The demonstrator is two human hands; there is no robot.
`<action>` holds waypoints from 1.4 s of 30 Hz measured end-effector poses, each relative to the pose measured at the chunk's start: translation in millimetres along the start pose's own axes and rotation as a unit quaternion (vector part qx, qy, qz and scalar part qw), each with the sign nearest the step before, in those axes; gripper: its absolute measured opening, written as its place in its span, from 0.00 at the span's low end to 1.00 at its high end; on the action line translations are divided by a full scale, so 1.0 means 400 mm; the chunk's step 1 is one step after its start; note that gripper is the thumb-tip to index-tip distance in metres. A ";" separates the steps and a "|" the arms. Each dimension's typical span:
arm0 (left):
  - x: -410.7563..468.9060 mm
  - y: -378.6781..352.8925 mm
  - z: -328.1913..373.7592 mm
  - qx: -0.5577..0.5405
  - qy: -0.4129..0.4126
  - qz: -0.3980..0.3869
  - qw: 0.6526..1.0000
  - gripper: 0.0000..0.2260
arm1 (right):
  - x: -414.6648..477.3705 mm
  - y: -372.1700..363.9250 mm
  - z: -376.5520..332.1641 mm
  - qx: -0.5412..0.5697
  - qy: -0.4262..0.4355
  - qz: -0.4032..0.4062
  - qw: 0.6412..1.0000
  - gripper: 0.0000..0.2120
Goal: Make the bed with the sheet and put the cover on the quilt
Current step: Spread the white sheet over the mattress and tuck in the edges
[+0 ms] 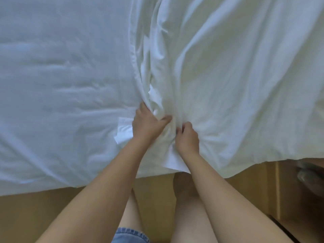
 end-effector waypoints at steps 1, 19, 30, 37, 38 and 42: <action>-0.027 -0.061 0.035 -0.018 -0.003 -0.018 1.000 0.32 | 0.009 0.033 0.020 0.016 0.016 -0.010 1.000 0.06; -0.216 -0.504 0.329 -0.135 0.053 -0.131 0.981 0.42 | 0.146 0.419 0.392 0.080 -0.156 0.076 0.982 0.08; -0.249 -0.761 0.466 -0.186 0.053 -0.153 0.969 0.35 | 0.134 0.642 0.514 0.175 -0.098 0.128 0.971 0.10; -0.449 -1.216 0.736 -0.226 0.051 -0.211 0.950 0.22 | 0.263 1.054 0.859 0.091 -0.059 0.137 0.985 0.09; -0.489 -1.274 0.780 -0.205 0.049 -0.243 0.947 0.20 | 0.275 1.111 0.915 0.070 -0.066 0.135 0.986 0.10; -0.555 -1.329 0.847 -0.238 0.027 -0.230 0.943 0.26 | 0.326 1.238 1.021 -0.009 -0.016 0.049 0.999 0.09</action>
Point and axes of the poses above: each hand's wrist, its own x-axis towards the middle knuckle, its own y-axis out of the back of the hand, z = x × y, the point moved 5 cm from there along x, towards the middle knuckle, and after that the axes turned 3 degrees about y, right-handed, at the moved point
